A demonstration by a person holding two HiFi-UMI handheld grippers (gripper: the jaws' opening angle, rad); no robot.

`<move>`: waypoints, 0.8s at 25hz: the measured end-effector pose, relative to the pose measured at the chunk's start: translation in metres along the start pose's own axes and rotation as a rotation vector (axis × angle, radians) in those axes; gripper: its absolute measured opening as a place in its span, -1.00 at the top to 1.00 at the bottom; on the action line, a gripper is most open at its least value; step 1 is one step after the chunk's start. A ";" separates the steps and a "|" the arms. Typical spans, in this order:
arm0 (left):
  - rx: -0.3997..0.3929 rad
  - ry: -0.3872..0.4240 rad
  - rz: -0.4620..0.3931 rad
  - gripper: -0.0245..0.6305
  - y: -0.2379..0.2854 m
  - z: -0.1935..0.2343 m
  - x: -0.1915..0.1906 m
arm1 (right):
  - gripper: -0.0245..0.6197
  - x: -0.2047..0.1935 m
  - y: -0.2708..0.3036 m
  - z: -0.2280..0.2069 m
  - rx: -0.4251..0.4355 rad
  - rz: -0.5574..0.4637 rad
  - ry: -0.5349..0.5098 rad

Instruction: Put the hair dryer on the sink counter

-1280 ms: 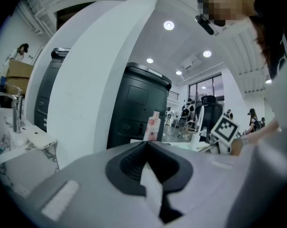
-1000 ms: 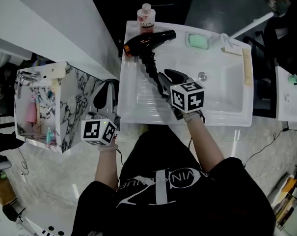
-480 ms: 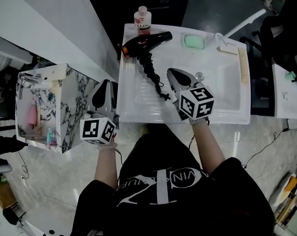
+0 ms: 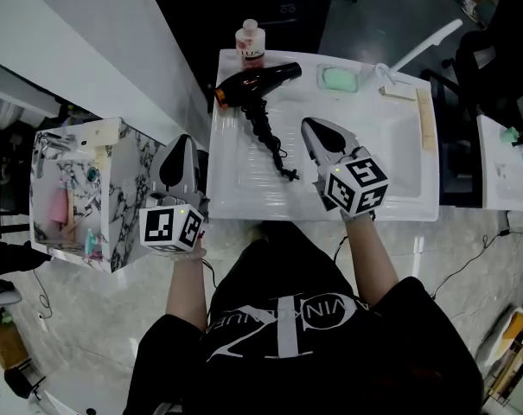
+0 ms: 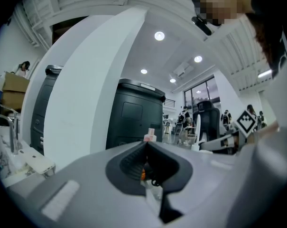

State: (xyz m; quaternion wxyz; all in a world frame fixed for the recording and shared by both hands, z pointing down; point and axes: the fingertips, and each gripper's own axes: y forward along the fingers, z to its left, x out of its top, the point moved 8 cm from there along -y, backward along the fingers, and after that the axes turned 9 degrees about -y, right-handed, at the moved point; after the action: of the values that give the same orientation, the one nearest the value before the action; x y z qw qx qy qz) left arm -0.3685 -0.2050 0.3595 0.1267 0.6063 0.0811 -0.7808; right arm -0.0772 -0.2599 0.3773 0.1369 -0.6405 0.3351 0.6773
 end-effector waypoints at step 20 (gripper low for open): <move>-0.002 0.048 -0.078 0.93 0.013 -0.003 0.036 | 0.91 0.040 -0.015 -0.017 -0.043 -0.151 -0.045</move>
State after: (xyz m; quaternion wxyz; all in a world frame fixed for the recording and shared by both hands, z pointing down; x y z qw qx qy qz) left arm -0.3701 -0.2206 0.3238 0.0948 0.6213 0.1086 -0.7702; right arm -0.0600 -0.2691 0.3354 0.1811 -0.6513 0.2681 0.6864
